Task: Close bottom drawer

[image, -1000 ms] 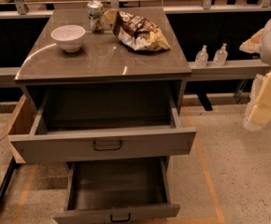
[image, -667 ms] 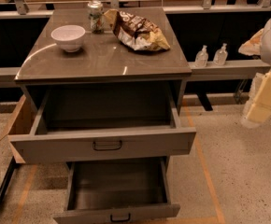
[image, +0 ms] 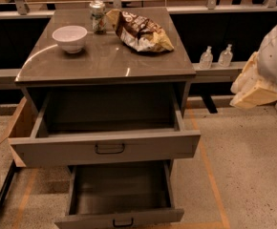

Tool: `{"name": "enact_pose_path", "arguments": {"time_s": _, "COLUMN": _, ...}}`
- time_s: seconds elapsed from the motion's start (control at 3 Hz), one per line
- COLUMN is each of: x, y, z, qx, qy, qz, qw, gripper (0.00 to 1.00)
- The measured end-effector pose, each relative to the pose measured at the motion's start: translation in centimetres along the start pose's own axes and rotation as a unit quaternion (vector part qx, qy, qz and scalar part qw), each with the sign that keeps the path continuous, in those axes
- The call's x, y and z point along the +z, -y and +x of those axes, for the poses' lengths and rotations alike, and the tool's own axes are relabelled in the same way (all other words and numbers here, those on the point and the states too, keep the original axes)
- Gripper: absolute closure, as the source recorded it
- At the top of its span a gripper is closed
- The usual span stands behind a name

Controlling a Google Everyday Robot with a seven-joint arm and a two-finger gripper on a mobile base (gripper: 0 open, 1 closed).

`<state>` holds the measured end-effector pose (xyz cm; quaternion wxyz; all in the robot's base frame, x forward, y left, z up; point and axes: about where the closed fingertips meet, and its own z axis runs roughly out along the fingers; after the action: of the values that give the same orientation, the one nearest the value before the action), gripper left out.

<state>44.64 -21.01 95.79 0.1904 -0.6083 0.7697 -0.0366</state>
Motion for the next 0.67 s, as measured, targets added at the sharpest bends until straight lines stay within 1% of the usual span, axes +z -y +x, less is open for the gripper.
{"name": "enact_pose_path", "arguments": {"time_s": 0.33, "x": 5.7, "y": -1.2, "z": 0.4, "qx": -0.007, "qy": 0.036, "qz": -0.006, "qw": 0.9993, "gripper": 0.88}}
{"name": "enact_pose_path", "arguments": {"time_s": 0.67, "x": 10.8, "y": -2.5, "z": 0.9, "qx": -0.004, "qy": 0.064, "qz": -0.004, "qw": 0.9979, "gripper": 1.0}}
